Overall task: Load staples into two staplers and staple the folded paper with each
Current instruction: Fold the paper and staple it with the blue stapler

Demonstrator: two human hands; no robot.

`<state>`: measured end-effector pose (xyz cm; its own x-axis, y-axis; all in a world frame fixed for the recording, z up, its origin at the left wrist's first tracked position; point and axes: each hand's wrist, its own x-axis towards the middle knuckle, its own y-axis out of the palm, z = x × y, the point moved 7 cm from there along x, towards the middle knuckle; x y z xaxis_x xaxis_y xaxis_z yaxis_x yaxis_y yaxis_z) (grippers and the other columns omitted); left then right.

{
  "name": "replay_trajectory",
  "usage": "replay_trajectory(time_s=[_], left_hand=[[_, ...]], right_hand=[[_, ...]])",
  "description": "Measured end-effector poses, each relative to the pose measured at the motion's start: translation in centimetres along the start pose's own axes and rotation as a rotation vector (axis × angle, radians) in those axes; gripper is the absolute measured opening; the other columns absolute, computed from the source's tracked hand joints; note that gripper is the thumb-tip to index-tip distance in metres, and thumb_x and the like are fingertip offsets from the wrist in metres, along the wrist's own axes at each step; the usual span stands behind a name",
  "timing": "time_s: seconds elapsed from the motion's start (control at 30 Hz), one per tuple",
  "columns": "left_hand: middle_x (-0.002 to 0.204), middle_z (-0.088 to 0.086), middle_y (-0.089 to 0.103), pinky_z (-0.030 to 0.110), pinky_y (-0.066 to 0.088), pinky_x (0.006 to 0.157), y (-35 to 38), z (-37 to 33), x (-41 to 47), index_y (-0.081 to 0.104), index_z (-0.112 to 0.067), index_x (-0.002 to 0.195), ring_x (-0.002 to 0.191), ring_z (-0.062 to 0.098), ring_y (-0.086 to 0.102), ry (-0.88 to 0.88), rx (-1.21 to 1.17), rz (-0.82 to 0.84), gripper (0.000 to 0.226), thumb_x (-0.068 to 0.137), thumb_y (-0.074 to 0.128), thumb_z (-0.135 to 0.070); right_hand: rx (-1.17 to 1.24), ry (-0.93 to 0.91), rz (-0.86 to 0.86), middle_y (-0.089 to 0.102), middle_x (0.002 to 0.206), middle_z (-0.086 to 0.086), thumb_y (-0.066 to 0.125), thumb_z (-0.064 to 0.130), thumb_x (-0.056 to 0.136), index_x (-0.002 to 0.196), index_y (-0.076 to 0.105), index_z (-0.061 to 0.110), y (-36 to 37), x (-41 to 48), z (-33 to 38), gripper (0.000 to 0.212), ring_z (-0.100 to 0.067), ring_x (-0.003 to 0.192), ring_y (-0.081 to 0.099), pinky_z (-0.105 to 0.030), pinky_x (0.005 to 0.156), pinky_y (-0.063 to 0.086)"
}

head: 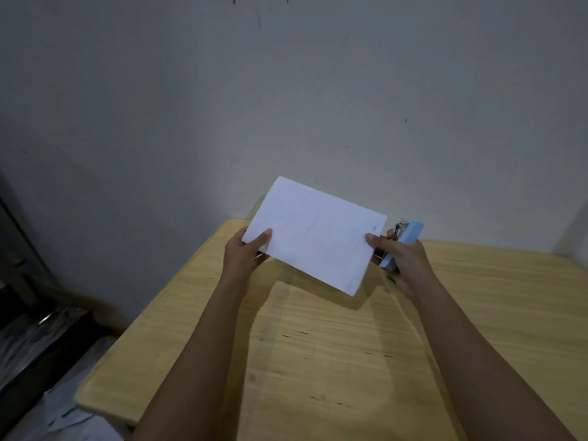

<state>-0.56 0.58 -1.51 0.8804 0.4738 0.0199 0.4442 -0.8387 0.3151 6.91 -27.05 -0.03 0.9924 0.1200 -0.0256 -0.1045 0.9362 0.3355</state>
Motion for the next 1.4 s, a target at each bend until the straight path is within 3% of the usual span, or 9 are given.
replay_trajectory(time_s=[0.13, 0.23, 0.43, 0.67, 0.9, 1.03, 1.17, 1.3, 1.4], left_hand=[[0.106, 0.003, 0.067, 0.029, 0.057, 0.071, 0.5, -0.4, -0.1, 0.061, -0.016, 0.106, 0.098, 0.025, 0.065, 0.042, -0.03, -0.01, 0.023, 0.084, 0.068, -0.016], [0.115, 0.004, 0.065, 0.028, 0.058, 0.071, 1.0, 0.3, -0.1, 0.05, -0.012, 0.126, 0.1, 0.022, 0.065, 0.015, -0.171, -0.035, 0.046, 0.084, 0.068, -0.019], [0.12, 0.007, 0.066, 0.03, 0.057, 0.072, 4.4, 2.8, -1.4, 0.054, -0.01, 0.126, 0.103, 0.023, 0.066, -0.074, -0.21, 0.169, 0.042, 0.085, 0.065, -0.011], [0.109, 0.002, 0.066, 0.028, 0.058, 0.068, 3.3, 1.7, -0.5, 0.049, -0.007, 0.126, 0.096, 0.019, 0.065, 0.035, -0.099, 0.022, 0.046, 0.084, 0.066, -0.008], [0.125, 0.006, 0.061, 0.046, 0.052, 0.092, 6.1, 2.6, -1.1, 0.047, -0.014, 0.127, 0.115, 0.023, 0.06, 0.094, 0.057, 0.285, 0.062, 0.072, 0.075, -0.011], [0.127, 0.003, 0.057, 0.039, 0.052, 0.094, 5.3, 2.9, -1.2, 0.039, -0.016, 0.131, 0.115, 0.017, 0.057, 0.148, 0.204, 0.213, 0.076, 0.067, 0.08, -0.02], [0.121, -0.003, 0.059, 0.028, 0.055, 0.084, 6.1, 2.8, -1.8, 0.039, -0.021, 0.128, 0.107, 0.008, 0.061, 0.134, 0.136, 0.239, 0.067, 0.074, 0.077, -0.009], [0.127, -0.007, 0.055, 0.038, 0.049, 0.096, 6.3, 3.1, -2.1, 0.036, -0.026, 0.13, 0.117, 0.011, 0.055, 0.154, 0.221, 0.242, 0.083, 0.061, 0.083, -0.028], [0.123, -0.01, 0.053, 0.04, 0.048, 0.098, 5.9, 3.1, -2.1, 0.032, -0.029, 0.128, 0.114, 0.01, 0.053, 0.175, 0.265, 0.199, 0.083, 0.063, 0.084, -0.024]], right_hand=[[0.018, 0.006, -0.03, 0.064, 0.103, -0.022, 0.077, -0.001, 0.068, 0.089, 0.056, 0.002, -0.5, 0.2, -0.3, 0.03, -0.036, 0.098, 0.065, -0.046, 0.086, 0.055], [0.028, -0.041, -0.088, 0.066, 0.09, -0.012, 0.077, -0.001, 0.068, 0.076, 0.056, 0.009, -0.4, 0.0, -0.4, 0.024, -0.03, 0.088, 0.066, -0.038, 0.077, 0.059], [0.023, -0.054, -0.209, 0.065, 0.089, -0.012, 0.081, 0.006, 0.066, 0.087, 0.057, 0.006, 0.0, -0.4, -1.7, 0.032, -0.029, 0.084, 0.064, -0.045, 0.081, 0.055], [-0.031, -0.024, -0.086, 0.057, 0.079, -0.013, 0.079, -0.002, 0.066, 0.072, 0.046, 0.01, -0.1, -0.3, -1.7, 0.036, -0.027, 0.074, 0.064, -0.036, 0.072, 0.06], [-0.085, -0.053, -0.237, 0.058, 0.076, -0.006, 0.082, 0.008, 0.065, 0.074, 0.048, 0.014, -0.4, -0.5, -2.3, 0.036, -0.028, 0.077, 0.061, -0.045, 0.078, 0.054], [-0.046, -0.034, -0.136, 0.061, 0.084, -0.011, 0.081, 0.005, 0.066, 0.077, 0.048, 0.013, -0.1, -0.9, -2.2, 0.036, -0.027, 0.078, 0.064, -0.039, 0.074, 0.058], [-0.071, -0.079, -0.22, 0.058, 0.077, -0.004, 0.08, 0.006, 0.067, 0.076, 0.047, 0.016, -0.5, -1.6, -2.1, 0.036, -0.02, 0.071, 0.062, -0.031, 0.066, 0.056], [-0.104, -0.112, -0.253, 0.056, 0.077, -0.002, 0.079, 0.007, 0.069, 0.076, 0.047, 0.02, -0.6, -1.8, -1.9, 0.035, -0.017, 0.068, 0.058, -0.03, 0.064, 0.051], [-0.036, -0.088, -0.2, 0.058, 0.079, -0.005, 0.077, -0.002, 0.068, 0.078, 0.047, 0.018, -0.6, -1.8, -2.6, 0.037, -0.02, 0.072, 0.064, -0.034, 0.072, 0.056]])
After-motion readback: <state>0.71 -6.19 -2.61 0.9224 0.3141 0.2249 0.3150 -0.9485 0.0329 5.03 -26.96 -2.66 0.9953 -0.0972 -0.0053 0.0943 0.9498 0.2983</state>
